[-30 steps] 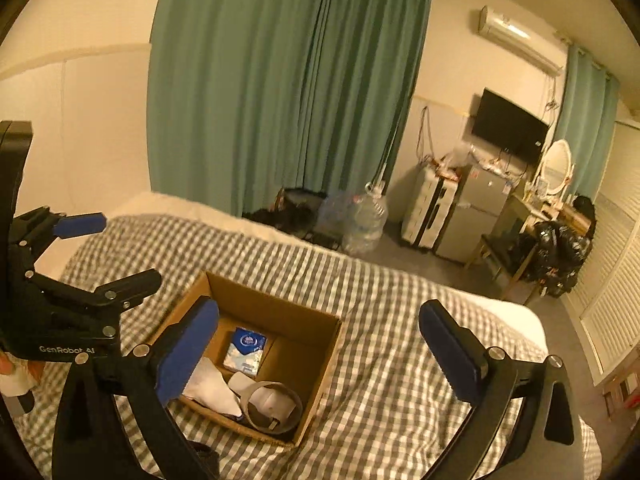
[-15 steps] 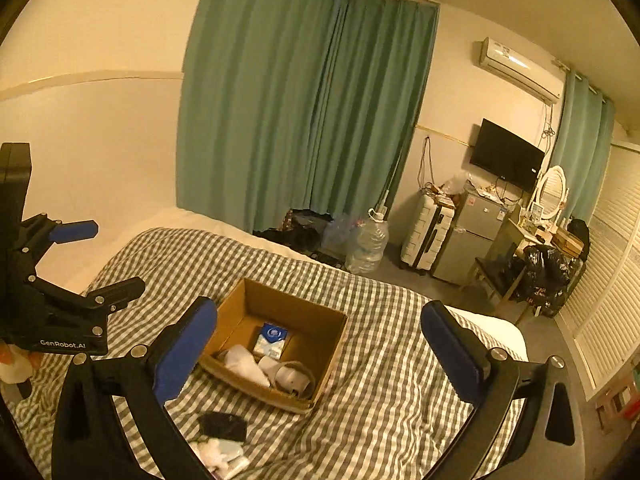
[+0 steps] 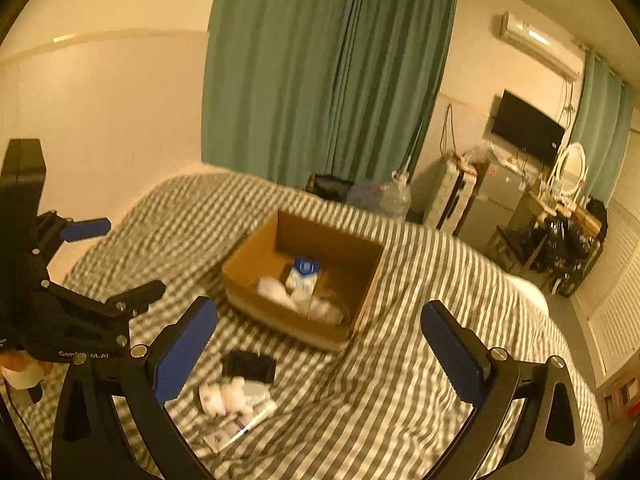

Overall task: Organize objects
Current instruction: 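Move the left tool back to the pile and grasp the white bear figurine, then grasp the white tube with the right tool while the left carries the bear toward the box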

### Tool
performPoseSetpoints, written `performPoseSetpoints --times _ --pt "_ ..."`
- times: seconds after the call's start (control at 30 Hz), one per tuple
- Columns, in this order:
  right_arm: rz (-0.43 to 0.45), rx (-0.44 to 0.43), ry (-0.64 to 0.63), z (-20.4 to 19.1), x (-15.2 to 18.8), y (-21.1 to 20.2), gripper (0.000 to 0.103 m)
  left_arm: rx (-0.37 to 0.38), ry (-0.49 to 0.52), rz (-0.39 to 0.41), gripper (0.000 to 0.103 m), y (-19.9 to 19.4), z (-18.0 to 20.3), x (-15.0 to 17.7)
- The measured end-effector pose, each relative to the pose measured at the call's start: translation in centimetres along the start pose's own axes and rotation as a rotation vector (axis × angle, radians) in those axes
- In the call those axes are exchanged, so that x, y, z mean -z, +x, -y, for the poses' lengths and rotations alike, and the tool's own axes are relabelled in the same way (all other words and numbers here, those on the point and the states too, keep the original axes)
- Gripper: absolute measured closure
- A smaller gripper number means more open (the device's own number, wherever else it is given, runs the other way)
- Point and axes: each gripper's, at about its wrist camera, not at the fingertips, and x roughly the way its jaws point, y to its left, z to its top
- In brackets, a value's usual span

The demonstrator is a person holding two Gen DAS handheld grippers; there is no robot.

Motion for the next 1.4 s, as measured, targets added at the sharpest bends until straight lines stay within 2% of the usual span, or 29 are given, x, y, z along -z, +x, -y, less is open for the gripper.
performPoseSetpoints --times 0.17,0.27,0.37,0.5,0.73,0.83,0.87,0.9,1.03,1.23,1.4 --pt "-0.069 -0.001 0.006 -0.5 4.2 3.3 0.001 -0.001 -0.021 -0.064 0.001 3.0 1.3 3.3" --pt "-0.141 0.005 0.018 -0.6 6.7 5.8 0.001 0.013 -0.021 -0.122 0.001 5.0 2.0 5.2" --pt "-0.222 -0.029 0.035 -0.7 9.1 8.3 0.001 0.034 -0.008 -0.167 0.001 6.5 2.9 6.8" --pt "-0.273 0.018 0.05 -0.3 10.9 10.2 0.001 0.11 0.017 -0.235 0.001 8.0 4.5 8.7" --pt "-0.315 0.015 0.097 0.6 12.1 11.3 0.001 0.162 0.13 -0.327 0.004 10.6 7.6 10.4" --pt "-0.313 0.012 0.104 0.8 12.0 11.2 0.001 0.194 0.143 -0.356 0.027 11.6 8.3 10.8" --pt "-0.314 0.014 0.107 0.7 12.0 11.2 0.001 0.215 0.148 -0.372 0.041 12.0 8.6 11.0" --pt "-0.315 0.015 0.111 0.8 12.1 11.3 0.001 0.222 0.15 -0.38 0.05 12.3 8.7 11.1" --pt "-0.316 0.021 0.122 0.8 12.2 11.2 0.001 0.23 0.127 -0.366 0.051 11.7 8.2 11.1" --pt "-0.312 0.029 0.109 0.0 11.9 10.6 0.001 0.211 -0.031 -0.231 0.051 7.3 3.8 8.8" --pt "-0.347 -0.003 0.038 -3.0 12.1 11.7 0.001 0.132 -0.054 -0.192 0.051 6.2 1.2 8.0"
